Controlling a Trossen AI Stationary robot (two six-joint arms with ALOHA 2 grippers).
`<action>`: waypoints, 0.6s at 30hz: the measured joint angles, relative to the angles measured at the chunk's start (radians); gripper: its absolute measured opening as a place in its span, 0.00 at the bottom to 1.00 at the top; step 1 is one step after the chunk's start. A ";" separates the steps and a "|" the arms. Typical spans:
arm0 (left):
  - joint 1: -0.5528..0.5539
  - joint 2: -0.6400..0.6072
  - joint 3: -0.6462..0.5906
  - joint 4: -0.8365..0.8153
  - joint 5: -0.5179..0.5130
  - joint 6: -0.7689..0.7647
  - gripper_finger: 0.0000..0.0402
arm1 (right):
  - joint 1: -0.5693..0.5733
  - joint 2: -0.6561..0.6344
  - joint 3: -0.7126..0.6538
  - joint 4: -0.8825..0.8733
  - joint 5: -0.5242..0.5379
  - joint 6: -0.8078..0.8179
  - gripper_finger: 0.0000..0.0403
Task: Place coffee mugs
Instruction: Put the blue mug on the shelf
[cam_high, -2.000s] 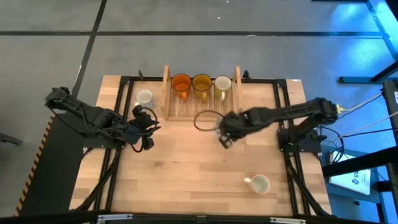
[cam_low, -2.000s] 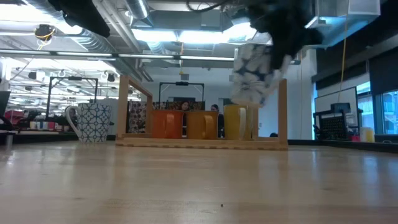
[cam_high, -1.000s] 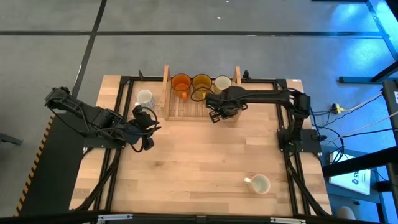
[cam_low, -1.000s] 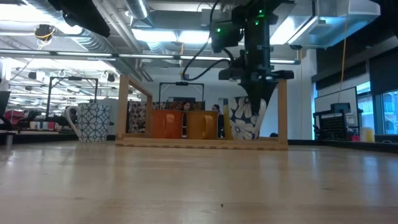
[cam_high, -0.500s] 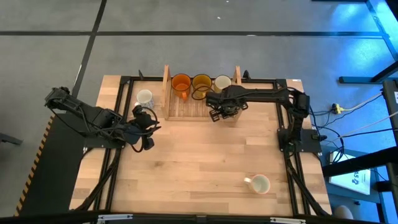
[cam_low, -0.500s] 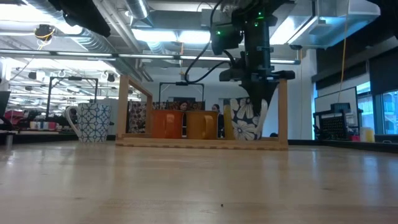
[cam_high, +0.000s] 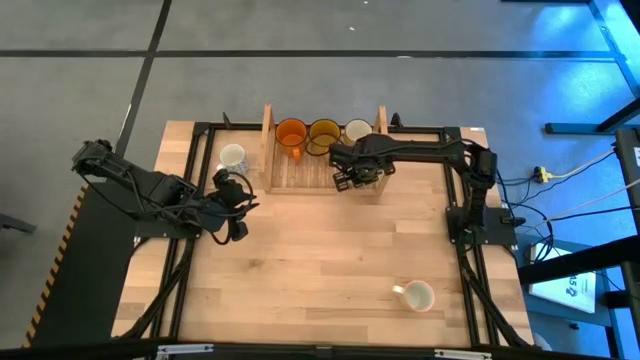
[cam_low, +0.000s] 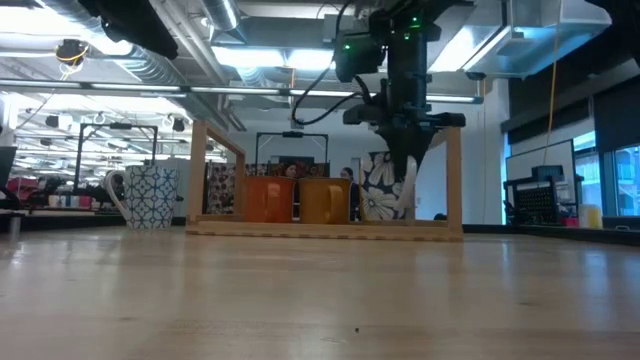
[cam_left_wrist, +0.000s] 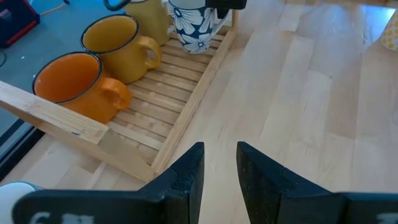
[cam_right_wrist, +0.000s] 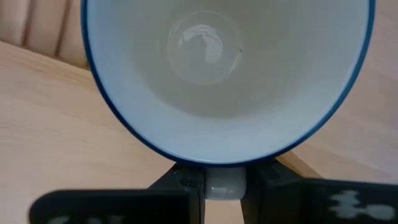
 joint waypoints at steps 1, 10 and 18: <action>0.000 0.000 0.000 0.000 0.000 0.000 0.22 | 0.000 -0.001 -0.001 0.002 0.000 0.003 0.10; 0.000 0.000 0.000 0.003 -0.001 0.000 0.22 | 0.000 -0.007 -0.042 0.003 -0.002 0.021 0.10; 0.000 0.000 0.000 0.003 -0.001 0.031 0.22 | 0.000 -0.007 -0.044 0.010 0.005 0.027 0.19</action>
